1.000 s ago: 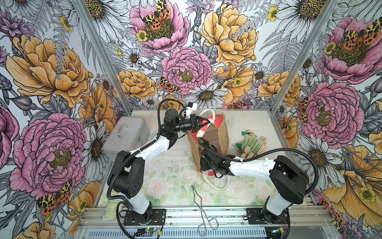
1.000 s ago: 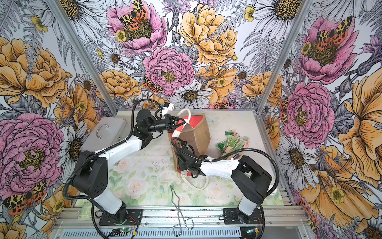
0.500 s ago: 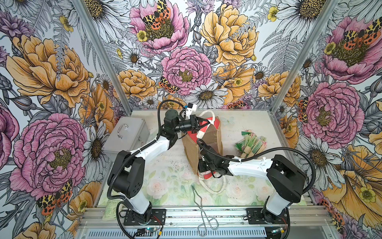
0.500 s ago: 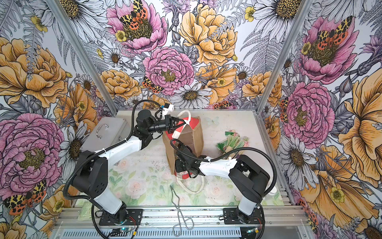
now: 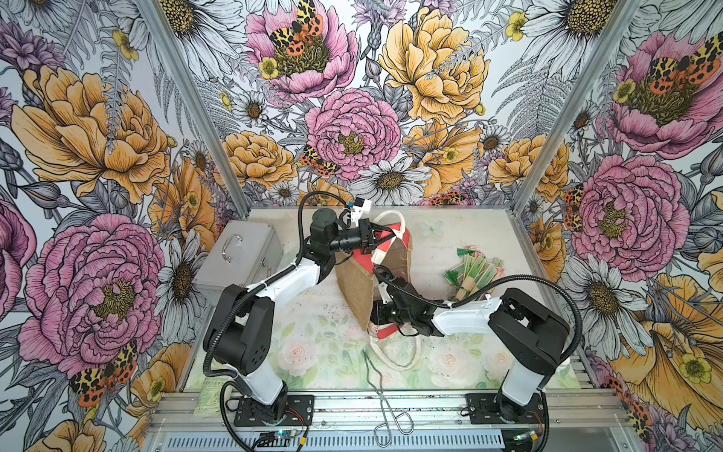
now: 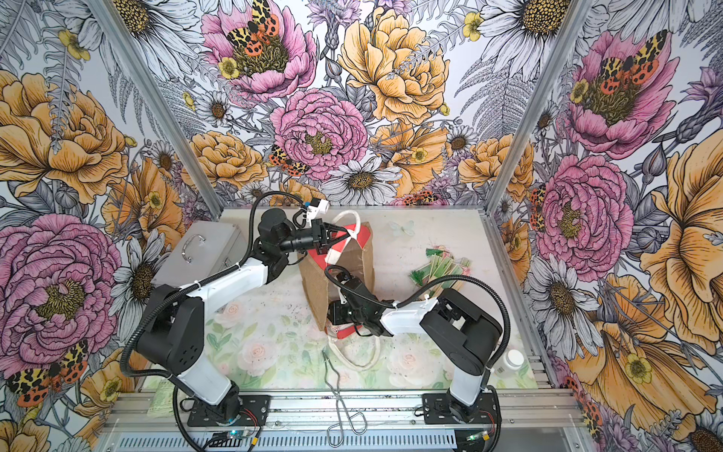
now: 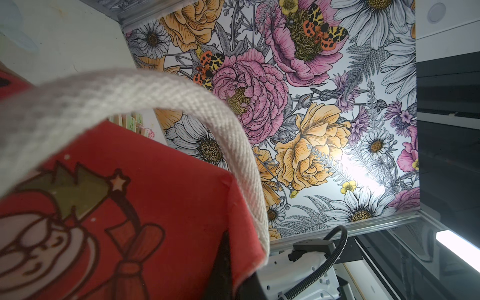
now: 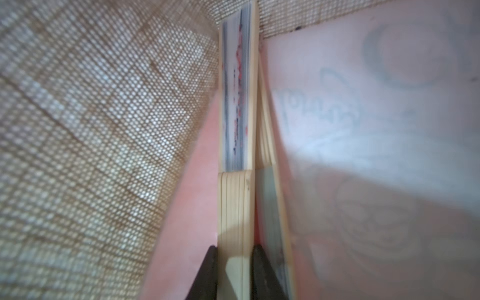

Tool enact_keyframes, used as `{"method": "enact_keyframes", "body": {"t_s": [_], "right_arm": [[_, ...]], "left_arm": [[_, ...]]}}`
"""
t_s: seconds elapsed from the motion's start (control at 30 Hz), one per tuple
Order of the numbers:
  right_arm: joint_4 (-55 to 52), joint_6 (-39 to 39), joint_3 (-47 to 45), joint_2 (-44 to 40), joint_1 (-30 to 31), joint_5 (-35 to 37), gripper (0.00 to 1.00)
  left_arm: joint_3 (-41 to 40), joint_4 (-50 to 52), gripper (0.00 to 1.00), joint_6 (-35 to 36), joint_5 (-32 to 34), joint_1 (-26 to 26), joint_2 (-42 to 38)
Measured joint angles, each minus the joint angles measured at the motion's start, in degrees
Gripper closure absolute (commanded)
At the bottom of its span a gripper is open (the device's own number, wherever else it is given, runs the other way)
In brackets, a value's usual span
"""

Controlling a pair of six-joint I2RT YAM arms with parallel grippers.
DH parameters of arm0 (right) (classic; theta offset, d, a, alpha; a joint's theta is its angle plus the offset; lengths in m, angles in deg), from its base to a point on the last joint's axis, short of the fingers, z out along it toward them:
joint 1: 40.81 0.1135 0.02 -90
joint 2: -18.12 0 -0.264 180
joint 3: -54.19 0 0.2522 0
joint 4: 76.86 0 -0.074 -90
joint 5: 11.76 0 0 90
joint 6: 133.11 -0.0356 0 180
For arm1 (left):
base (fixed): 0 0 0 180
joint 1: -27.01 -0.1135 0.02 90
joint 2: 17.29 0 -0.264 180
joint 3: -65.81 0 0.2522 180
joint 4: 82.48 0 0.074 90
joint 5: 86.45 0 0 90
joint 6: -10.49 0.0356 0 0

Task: Take out the folding fans from the tote bags
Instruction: Pick up the folding fan from the canvas bag.

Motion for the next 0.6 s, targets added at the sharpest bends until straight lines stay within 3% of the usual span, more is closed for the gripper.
{"method": "enact_keyframes", "body": {"t_s": [0.23,0.6], "right_arm": [[6.27,-2.97,-2.1,0.44,-0.98,-3.82,0.78],[11.45,-5.57,-2.51,2.64,-1.09,-10.32,0.58]], "left_arm": [[-1.16,-0.37,1.0,0.0,-0.11,-2.12,-0.5],[-1.64,0.07,1.0,1.79,-0.2,-3.08,-0.81]]}}
